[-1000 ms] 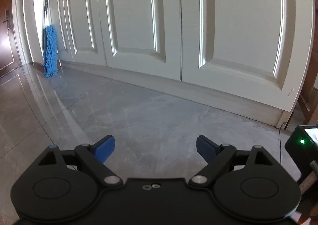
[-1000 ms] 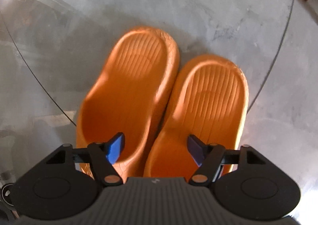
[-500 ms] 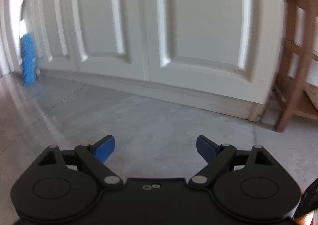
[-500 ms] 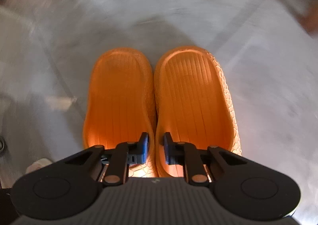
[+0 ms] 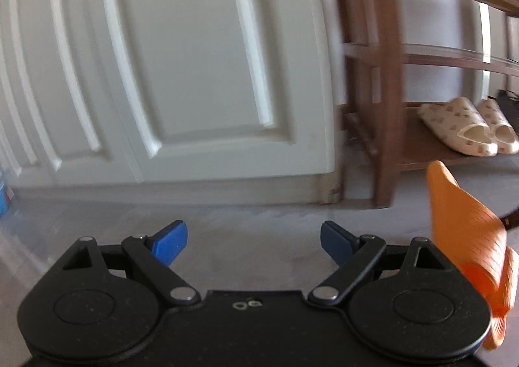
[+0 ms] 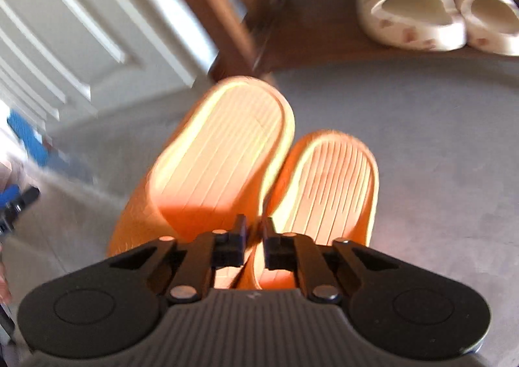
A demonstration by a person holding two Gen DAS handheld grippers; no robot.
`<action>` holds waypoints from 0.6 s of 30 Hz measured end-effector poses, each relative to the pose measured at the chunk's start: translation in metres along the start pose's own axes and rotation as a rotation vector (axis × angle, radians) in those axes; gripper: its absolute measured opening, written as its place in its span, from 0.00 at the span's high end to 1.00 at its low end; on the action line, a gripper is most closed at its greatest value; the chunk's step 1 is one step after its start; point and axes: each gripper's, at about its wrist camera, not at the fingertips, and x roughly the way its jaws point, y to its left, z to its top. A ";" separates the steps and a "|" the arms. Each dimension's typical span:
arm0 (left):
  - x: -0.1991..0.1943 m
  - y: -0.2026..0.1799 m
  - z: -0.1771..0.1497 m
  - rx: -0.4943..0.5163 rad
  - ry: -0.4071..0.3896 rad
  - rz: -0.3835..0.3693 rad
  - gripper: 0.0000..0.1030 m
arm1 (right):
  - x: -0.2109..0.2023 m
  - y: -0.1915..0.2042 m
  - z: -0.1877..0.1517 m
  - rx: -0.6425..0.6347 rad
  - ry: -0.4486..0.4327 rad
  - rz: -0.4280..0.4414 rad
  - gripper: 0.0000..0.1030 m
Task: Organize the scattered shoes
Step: 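Turn and carry the held orange slides toward the wooden shoe shelf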
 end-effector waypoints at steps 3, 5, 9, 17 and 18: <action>0.001 -0.032 0.012 0.079 -0.034 -0.060 0.13 | 0.016 -0.006 -0.013 0.036 -0.016 -0.011 0.93; -0.001 -0.052 0.019 0.137 -0.077 -0.085 0.13 | 0.030 -0.020 -0.023 0.073 0.013 0.017 0.93; -0.003 -0.065 0.019 0.160 -0.102 -0.117 0.13 | 0.054 -0.020 -0.034 0.042 0.121 0.042 0.93; 0.011 -0.044 0.005 0.096 -0.037 -0.084 0.13 | 0.078 0.020 -0.029 -0.196 0.331 -0.137 0.90; 0.013 -0.044 0.005 0.092 -0.028 -0.088 0.13 | 0.086 0.024 -0.028 -0.204 0.361 -0.164 0.88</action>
